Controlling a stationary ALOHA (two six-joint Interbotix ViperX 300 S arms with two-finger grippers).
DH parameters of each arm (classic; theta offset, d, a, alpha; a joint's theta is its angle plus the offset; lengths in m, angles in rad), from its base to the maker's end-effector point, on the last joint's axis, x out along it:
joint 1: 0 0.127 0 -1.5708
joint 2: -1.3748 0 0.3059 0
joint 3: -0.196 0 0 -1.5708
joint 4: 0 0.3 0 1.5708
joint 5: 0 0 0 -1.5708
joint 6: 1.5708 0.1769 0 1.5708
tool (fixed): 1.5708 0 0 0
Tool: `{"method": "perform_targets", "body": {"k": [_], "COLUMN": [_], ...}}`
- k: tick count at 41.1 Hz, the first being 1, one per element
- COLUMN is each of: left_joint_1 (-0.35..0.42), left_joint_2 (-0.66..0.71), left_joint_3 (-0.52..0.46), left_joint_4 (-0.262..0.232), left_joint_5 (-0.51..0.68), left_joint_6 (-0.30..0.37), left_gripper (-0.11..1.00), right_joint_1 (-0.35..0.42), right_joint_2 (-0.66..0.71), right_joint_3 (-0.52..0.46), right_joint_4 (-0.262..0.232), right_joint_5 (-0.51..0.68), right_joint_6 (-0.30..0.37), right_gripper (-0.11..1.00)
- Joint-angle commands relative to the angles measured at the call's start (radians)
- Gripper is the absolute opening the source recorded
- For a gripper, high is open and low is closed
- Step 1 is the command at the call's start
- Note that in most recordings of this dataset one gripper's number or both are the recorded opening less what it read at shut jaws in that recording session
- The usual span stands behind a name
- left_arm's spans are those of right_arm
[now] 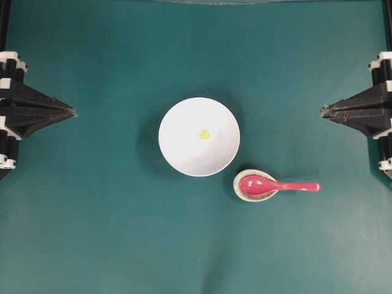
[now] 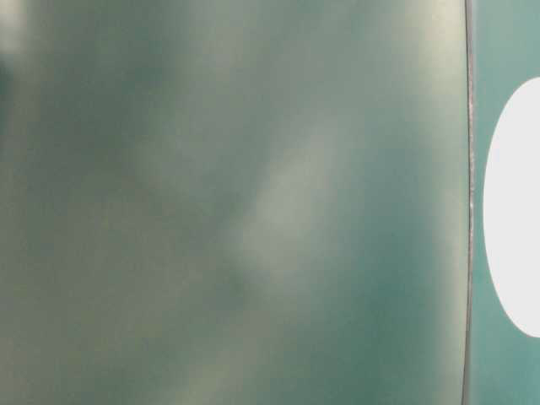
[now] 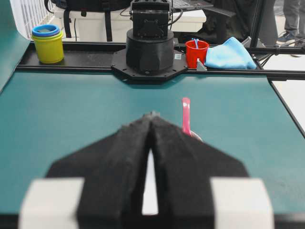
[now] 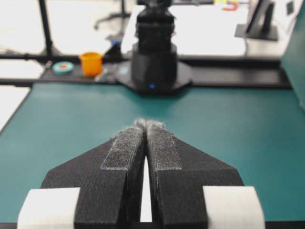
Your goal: Scoop the yellow hexagonal prism block from the bowl with a spoon using the right arm.
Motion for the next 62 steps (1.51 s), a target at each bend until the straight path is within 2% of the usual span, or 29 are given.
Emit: {"method": "perform_targets", "body": {"k": [1, 2, 3, 6, 9, 27, 31, 39, 43, 47, 53, 62], "left_joint_1": [0.02, 0.025, 0.026, 0.026, 0.026, 0.026, 0.026, 0.026, 0.028, 0.026, 0.026, 0.026], "left_joint_2": [0.008, 0.006, 0.006, 0.008, 0.008, 0.008, 0.008, 0.008, 0.008, 0.008, 0.008, 0.008], "left_joint_3": [-0.035, -0.037, -0.038, -0.04, -0.038, -0.04, -0.04, -0.044, -0.046, -0.046, -0.046, -0.046], "left_joint_4": [0.008, 0.008, 0.008, 0.008, 0.008, 0.008, 0.008, 0.008, 0.008, 0.008, 0.008, 0.008], "left_joint_5": [0.012, 0.025, 0.025, 0.025, 0.028, 0.029, 0.029, 0.029, 0.029, 0.029, 0.029, 0.029], "left_joint_6": [0.005, 0.005, 0.005, 0.003, 0.003, 0.005, 0.005, 0.002, -0.002, -0.002, -0.005, -0.008], "left_gripper": [-0.01, -0.01, 0.1, 0.04, 0.04, 0.04, 0.04, 0.04, 0.04, 0.04, 0.04, 0.04], "right_joint_1": [-0.009, -0.009, -0.009, -0.009, -0.009, -0.009, -0.009, -0.009, -0.009, -0.009, -0.009, -0.009], "right_joint_2": [0.008, 0.02, 0.021, 0.034, 0.043, 0.071, 0.071, 0.072, 0.072, 0.072, 0.08, 0.14], "right_joint_3": [-0.018, -0.031, -0.034, -0.049, -0.058, -0.063, -0.064, -0.064, -0.066, -0.063, -0.058, -0.029], "right_joint_4": [0.0, -0.002, -0.002, -0.002, -0.002, 0.005, 0.005, 0.006, 0.008, 0.014, 0.054, 0.064], "right_joint_5": [0.005, 0.055, 0.071, 0.112, 0.133, 0.11, 0.11, 0.11, 0.11, 0.11, 0.078, 0.003], "right_joint_6": [0.0, -0.002, -0.002, 0.003, 0.006, 0.012, 0.012, 0.012, 0.012, 0.014, 0.014, 0.014], "right_gripper": [0.0, 0.0, 0.0, 0.0, 0.0, 0.02, 0.1, 0.5, 0.61, 0.61, 0.61, 0.61]}}
